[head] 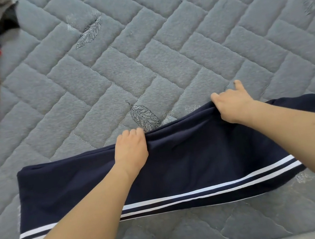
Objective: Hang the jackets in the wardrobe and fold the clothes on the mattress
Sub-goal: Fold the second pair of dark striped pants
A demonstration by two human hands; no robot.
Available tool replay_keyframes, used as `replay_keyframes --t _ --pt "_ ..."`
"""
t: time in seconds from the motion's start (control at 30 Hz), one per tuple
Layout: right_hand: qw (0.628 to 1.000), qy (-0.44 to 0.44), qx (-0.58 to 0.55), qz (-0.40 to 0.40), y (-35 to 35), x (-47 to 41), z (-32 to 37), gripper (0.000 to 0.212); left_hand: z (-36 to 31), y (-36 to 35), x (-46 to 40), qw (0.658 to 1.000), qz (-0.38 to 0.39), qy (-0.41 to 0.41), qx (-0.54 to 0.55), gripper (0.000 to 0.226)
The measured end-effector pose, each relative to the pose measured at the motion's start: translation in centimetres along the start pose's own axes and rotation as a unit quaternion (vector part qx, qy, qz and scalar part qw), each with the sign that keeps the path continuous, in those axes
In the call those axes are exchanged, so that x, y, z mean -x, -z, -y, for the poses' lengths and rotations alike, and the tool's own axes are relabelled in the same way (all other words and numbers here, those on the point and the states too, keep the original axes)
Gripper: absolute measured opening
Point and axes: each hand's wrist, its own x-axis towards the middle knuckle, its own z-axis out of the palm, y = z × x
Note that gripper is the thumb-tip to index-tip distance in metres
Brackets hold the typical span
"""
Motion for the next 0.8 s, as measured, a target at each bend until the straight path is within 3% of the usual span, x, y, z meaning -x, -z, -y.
replay_keyframes --t 0.1,0.2,0.27,0.33,0.4,0.5,0.63,0.8 --pt "0.995 -0.058 -0.073 -0.047 -0.3 0.1 0.8 0.019 0.8 0.4 -0.4 0.998 -0.057 0.021 -0.005 0.022" --pt "0.964 -0.075 -0.092 -0.237 -2.3 0.5 1.0 0.036 1.3 0.4 -0.1 0.991 -0.132 0.026 -0.022 0.018" --pt "0.944 -0.044 -0.119 -0.305 -3.3 1.3 2.3 0.049 1.2 -0.1 0.4 0.988 -0.151 -0.022 -0.017 0.027" --pt "0.951 0.008 -0.129 -0.28 -4.9 2.3 4.5 0.06 0.4 -1.0 1.3 0.986 -0.126 -0.105 0.005 0.043" --pt "0.972 0.032 -0.133 -0.193 -6.2 3.8 7.0 0.072 0.1 -1.9 2.3 0.99 -0.049 -0.129 -0.001 0.061" --pt "0.985 -0.015 -0.167 -0.047 -7.5 5.4 9.8 0.077 1.2 -2.4 3.4 0.999 0.033 -0.008 0.035 0.07" --pt "0.974 -0.062 -0.216 -0.011 -5.7 5.6 13.8 0.078 5.6 -2.2 4.6 0.987 0.084 0.121 0.066 0.068" --pt "0.969 -0.015 -0.246 -0.003 -2.1 4.4 21.2 0.08 13.9 -1.3 6.2 0.991 0.07 0.098 0.05 0.044"
